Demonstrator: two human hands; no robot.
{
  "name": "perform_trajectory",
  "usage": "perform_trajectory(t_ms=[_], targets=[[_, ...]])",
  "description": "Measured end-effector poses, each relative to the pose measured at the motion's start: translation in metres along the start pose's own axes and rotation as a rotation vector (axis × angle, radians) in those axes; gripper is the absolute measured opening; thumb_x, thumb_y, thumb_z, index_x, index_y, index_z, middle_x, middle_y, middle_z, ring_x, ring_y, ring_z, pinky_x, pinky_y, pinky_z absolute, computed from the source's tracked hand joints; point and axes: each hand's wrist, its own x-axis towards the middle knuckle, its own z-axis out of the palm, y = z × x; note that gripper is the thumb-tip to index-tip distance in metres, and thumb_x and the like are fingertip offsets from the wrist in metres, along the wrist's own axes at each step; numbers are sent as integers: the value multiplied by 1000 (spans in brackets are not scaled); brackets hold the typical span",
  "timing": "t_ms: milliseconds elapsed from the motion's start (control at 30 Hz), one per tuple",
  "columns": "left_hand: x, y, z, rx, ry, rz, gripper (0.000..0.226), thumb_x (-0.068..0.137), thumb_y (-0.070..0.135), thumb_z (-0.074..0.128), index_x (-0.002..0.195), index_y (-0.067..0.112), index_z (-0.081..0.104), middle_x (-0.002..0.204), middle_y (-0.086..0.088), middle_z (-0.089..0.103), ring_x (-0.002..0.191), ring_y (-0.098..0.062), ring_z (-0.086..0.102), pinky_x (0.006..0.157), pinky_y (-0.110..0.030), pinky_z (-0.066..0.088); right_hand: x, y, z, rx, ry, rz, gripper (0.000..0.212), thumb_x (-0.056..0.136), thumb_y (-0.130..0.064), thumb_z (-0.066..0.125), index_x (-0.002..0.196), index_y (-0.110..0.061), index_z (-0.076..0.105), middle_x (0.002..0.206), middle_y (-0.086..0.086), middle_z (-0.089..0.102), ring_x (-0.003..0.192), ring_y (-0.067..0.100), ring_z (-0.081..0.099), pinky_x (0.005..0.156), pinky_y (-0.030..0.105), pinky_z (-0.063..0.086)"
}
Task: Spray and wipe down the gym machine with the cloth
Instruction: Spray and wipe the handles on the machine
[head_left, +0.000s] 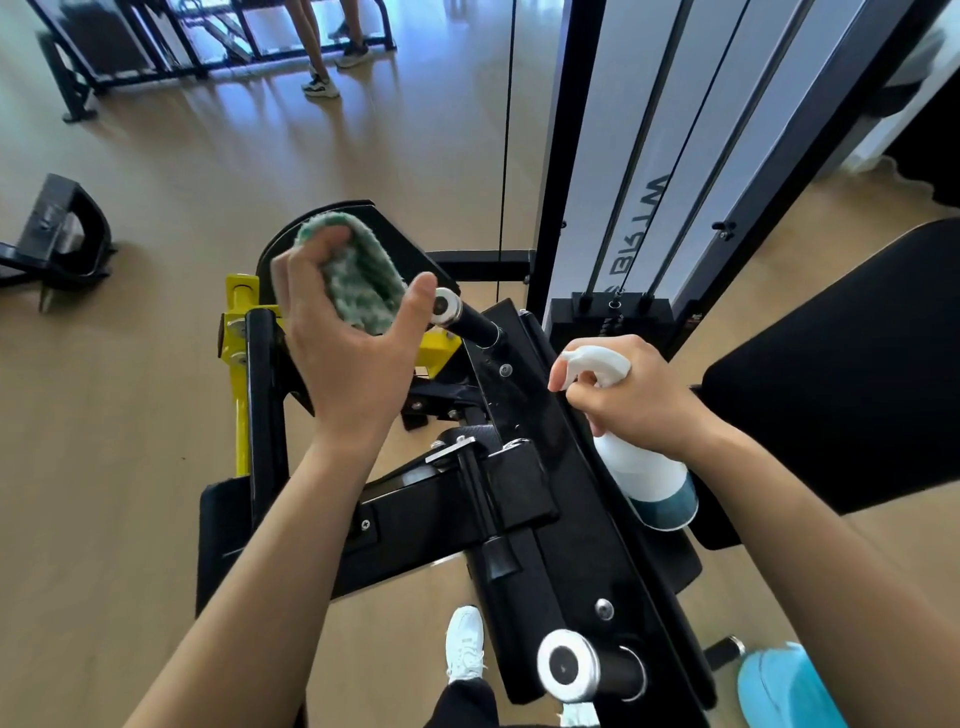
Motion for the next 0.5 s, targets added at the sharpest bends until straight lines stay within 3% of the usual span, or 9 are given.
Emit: perform_trajectory(t_ms=[133, 233, 400, 500], targets=[[2, -8, 9, -96, -190, -68, 49, 90, 28, 62, 136, 10, 57, 125, -5, 53, 111, -5, 54, 88, -12, 48, -3, 2, 0, 27, -7, -1, 32, 85, 6, 56, 74, -19, 71, 59, 1, 55, 49, 16, 56, 56, 31, 52], [-5, -18, 16, -269, -333, -94, 41, 98, 10, 47, 136, 11, 62, 120, 1, 59, 108, -3, 57, 83, -19, 52, -4, 3, 0, 31, -5, 5, 32, 85, 6, 56, 74, -20, 71, 58, -3, 55, 49, 14, 56, 56, 30, 52], [0, -25, 14, -374, -244, -15, 26, 106, -1, 41, 124, 1, 59, 107, 12, 67, 95, 3, 63, 79, -16, 49, -3, 5, -1, 30, 10, 10, 32, 84, 5, 56, 74, -21, 71, 60, 2, 56, 49, 19, 59, 56, 31, 51], [9, -27, 19, -449, -295, -41, 23, 109, 5, 42, 130, 3, 52, 82, 9, 73, 84, -10, 72, 83, -22, 53, -3, 4, 1, 36, 1, 9, 32, 85, 6, 56, 73, -20, 71, 59, -2, 56, 49, 15, 56, 54, 28, 50]])
